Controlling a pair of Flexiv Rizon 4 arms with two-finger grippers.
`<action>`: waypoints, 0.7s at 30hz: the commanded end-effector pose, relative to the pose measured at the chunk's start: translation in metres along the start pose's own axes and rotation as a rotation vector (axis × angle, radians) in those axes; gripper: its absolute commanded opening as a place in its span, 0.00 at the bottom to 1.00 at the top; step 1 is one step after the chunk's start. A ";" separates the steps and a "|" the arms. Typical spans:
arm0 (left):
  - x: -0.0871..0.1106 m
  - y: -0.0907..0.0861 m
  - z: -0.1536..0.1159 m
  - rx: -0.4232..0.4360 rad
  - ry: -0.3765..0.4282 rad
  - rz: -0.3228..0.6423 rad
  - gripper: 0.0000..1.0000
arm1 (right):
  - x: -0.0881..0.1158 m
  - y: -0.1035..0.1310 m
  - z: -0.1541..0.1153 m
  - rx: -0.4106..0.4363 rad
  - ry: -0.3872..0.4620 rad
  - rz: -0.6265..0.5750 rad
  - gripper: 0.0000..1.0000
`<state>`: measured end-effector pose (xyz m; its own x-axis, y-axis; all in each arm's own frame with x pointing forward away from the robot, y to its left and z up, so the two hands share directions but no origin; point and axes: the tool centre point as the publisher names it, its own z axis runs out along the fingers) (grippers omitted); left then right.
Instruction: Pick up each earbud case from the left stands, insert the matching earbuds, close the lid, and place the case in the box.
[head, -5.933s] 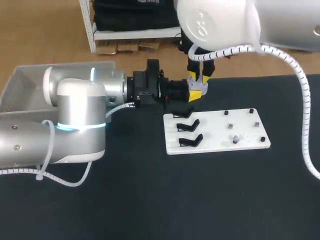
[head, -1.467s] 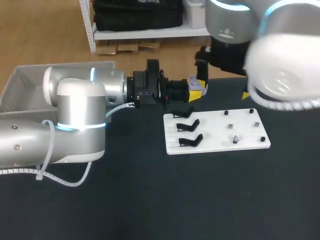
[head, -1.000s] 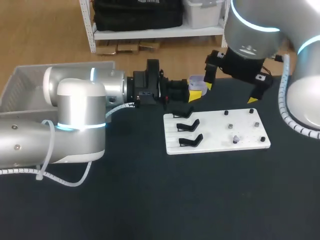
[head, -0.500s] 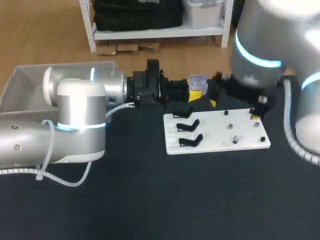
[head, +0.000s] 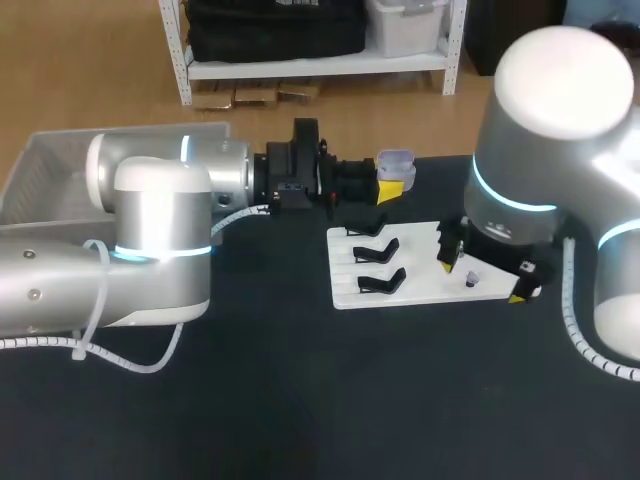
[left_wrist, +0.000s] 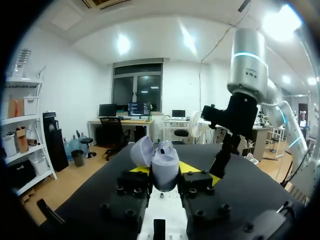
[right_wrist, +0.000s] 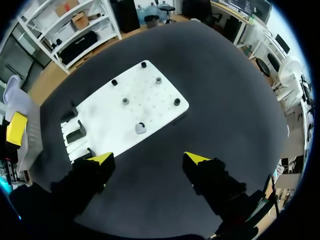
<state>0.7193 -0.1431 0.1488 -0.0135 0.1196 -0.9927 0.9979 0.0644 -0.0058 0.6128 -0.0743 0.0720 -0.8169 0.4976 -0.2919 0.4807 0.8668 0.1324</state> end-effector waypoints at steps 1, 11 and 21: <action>0.001 0.000 0.000 -0.003 -0.005 0.003 0.00 | -0.003 0.002 0.016 -0.011 -0.017 -0.035 0.48; 0.001 0.000 0.000 -0.003 -0.005 0.003 0.00 | -0.010 0.012 0.031 -0.071 -0.040 -0.048 0.46; 0.001 0.000 0.000 -0.003 -0.005 0.003 0.00 | -0.011 0.012 0.046 -0.105 -0.035 -0.039 0.51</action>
<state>0.7193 -0.1431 0.1488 -0.0135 0.1196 -0.9927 0.9979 0.0644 -0.0058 0.6409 -0.0706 0.0403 -0.8239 0.4638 -0.3259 0.4159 0.8852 0.2084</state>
